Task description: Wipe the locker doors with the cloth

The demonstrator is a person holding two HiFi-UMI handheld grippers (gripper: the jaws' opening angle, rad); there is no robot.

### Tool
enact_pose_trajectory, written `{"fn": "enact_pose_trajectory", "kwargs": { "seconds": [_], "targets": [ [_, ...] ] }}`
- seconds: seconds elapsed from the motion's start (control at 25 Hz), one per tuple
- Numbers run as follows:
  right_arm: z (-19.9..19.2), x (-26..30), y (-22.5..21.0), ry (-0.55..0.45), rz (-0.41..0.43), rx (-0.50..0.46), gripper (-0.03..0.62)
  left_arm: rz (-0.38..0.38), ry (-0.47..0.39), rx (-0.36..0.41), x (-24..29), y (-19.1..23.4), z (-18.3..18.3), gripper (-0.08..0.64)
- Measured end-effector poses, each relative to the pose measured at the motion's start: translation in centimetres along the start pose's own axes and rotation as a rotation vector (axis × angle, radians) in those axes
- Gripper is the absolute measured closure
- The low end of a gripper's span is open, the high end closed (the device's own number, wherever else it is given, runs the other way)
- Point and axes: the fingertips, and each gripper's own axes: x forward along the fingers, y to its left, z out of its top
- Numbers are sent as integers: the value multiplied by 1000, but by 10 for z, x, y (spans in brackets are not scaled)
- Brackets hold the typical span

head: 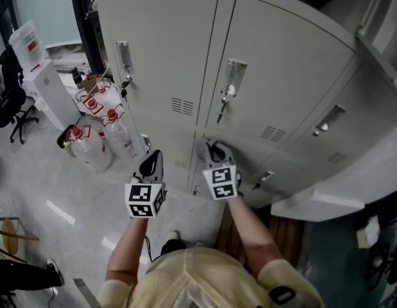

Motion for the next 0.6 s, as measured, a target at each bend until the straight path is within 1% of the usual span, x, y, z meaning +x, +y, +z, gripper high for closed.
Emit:
{"fn": "enact_pose_trajectory", "kwargs": {
  "seconds": [0.24, 0.44, 0.6],
  "targets": [
    [-16, -5, -25, 40, -64, 15, 588, -65, 7, 9, 23, -15, -2, 558],
    [-23, -19, -46, 46, -118, 23, 588, -121, 14, -8, 38, -35, 1, 558],
    [-32, -32, -65, 52, -165, 35, 588, -173, 9, -3, 49, -55, 2, 558]
  ]
}}
